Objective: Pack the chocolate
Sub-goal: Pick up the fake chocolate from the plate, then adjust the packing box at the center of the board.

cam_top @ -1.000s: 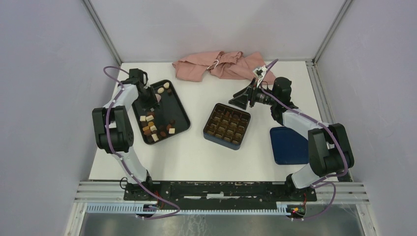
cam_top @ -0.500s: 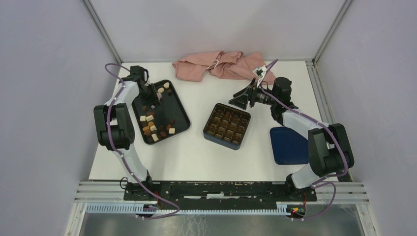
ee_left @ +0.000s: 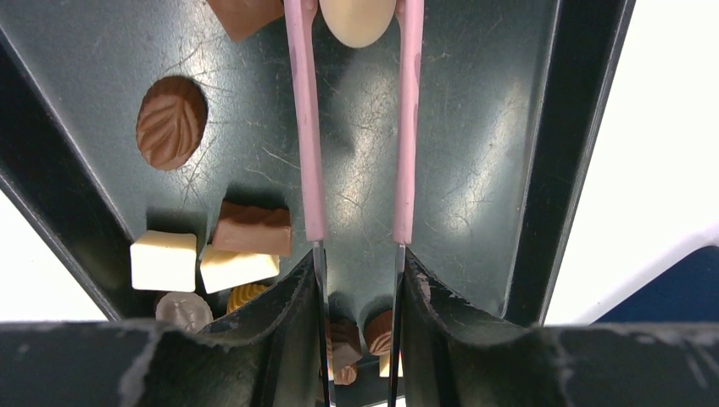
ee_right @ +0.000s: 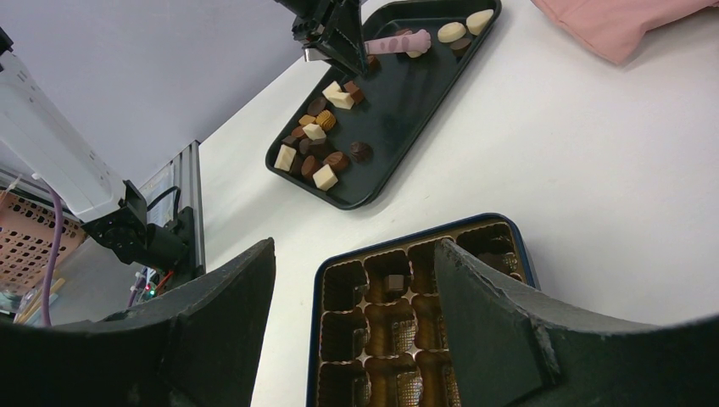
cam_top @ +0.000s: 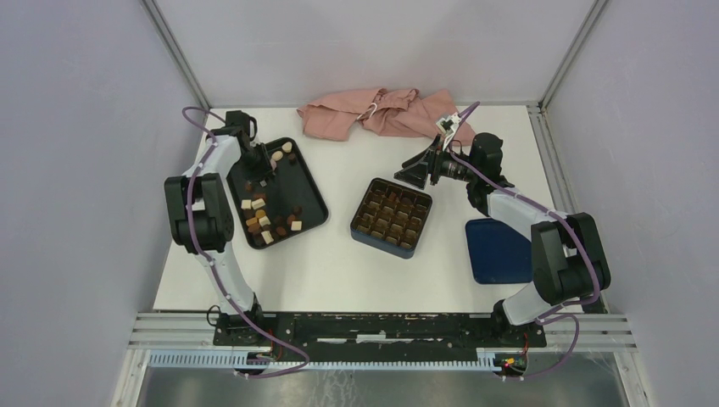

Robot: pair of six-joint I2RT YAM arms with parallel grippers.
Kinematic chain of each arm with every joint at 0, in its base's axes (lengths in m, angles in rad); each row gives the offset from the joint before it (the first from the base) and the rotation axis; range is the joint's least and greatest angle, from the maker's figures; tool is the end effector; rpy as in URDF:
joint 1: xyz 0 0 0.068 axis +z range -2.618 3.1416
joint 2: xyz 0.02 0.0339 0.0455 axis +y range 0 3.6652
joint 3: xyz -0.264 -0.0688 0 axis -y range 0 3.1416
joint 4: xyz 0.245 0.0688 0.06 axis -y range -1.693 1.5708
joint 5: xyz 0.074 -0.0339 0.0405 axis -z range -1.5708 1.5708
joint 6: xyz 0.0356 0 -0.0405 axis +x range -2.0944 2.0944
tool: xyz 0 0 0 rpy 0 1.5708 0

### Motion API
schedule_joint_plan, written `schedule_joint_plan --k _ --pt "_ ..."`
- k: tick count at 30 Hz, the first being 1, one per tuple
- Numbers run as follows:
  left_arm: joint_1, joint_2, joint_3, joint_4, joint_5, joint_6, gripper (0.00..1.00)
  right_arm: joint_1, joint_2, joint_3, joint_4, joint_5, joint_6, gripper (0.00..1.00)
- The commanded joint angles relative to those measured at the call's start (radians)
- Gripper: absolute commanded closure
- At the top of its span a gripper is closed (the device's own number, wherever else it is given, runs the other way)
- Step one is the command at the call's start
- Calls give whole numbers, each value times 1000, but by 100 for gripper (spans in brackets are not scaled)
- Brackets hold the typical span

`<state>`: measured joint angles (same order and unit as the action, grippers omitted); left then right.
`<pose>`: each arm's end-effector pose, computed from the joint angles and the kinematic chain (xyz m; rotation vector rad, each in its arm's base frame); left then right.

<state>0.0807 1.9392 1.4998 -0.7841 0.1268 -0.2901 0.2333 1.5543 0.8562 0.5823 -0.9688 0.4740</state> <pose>0.3986 0.0277 0.2071 -0.4856 2.7585 -0.2282 0.3196 0.1061 0.2551 -0.5687 1.7286 1.3216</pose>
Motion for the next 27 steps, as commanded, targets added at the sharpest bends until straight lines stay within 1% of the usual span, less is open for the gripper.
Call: schedule_joint_plan --k 1,6,9,11,14,19,21,24,27 --pt "-8 26 60 -20 -18 29 60 -4 0 36 50 -15 3 26" --pt "-9 45 68 -27 -12 33 61 -3 0 36 49 -15 3 26" --pt "-11 47 70 -28 -9 34 63 -5 0 36 49 -15 4 26" --pt "-11 43 72 -31 -8 37 69 -4 0 37 49 -15 4 26" --pt "-12 29 70 -32 -7 37 73 -4 0 36 48 -15 4 26" --pt "-13 -10 54 -31 -3 37 84 -5 0 37 49 -15 -1 26" --pt "-14 -34 31 -22 2 37 86 -5 -2 37 46 -16 -8 26" --pt "-14 -92 -20 2 19 34 89 -4 -6 53 -6 -10 -75 26" --pt "-14 -159 -102 46 51 30 91 -4 -17 86 -125 2 -219 26"
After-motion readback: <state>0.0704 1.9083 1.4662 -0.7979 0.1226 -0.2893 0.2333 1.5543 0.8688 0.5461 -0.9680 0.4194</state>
